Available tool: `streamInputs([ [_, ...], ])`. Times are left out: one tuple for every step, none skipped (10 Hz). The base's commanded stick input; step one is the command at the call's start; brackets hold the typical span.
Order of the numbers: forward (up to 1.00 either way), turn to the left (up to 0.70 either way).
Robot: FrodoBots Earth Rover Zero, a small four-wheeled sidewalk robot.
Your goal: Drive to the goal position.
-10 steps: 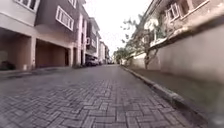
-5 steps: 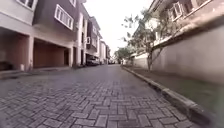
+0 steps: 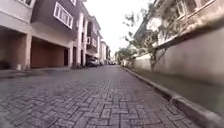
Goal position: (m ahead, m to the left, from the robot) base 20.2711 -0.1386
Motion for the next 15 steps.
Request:
streamInputs([
  [0.7, 0.0],
  [0.7, 0.0],
  [0.7, -0.04],
  [0.7, -0.04],
  [0.7, 0.0],
  [0.7, 0.0],
  [0.7, -0.15],
  [0.7, -0.35],
  [0.7, -0.35],
  [0.7, -0.29],
  [0.7, -0.17],
  [0.7, -0.06],
  [0.7, 0.0],
  [0.7, 0.0],
  [0.7, 0.0],
])
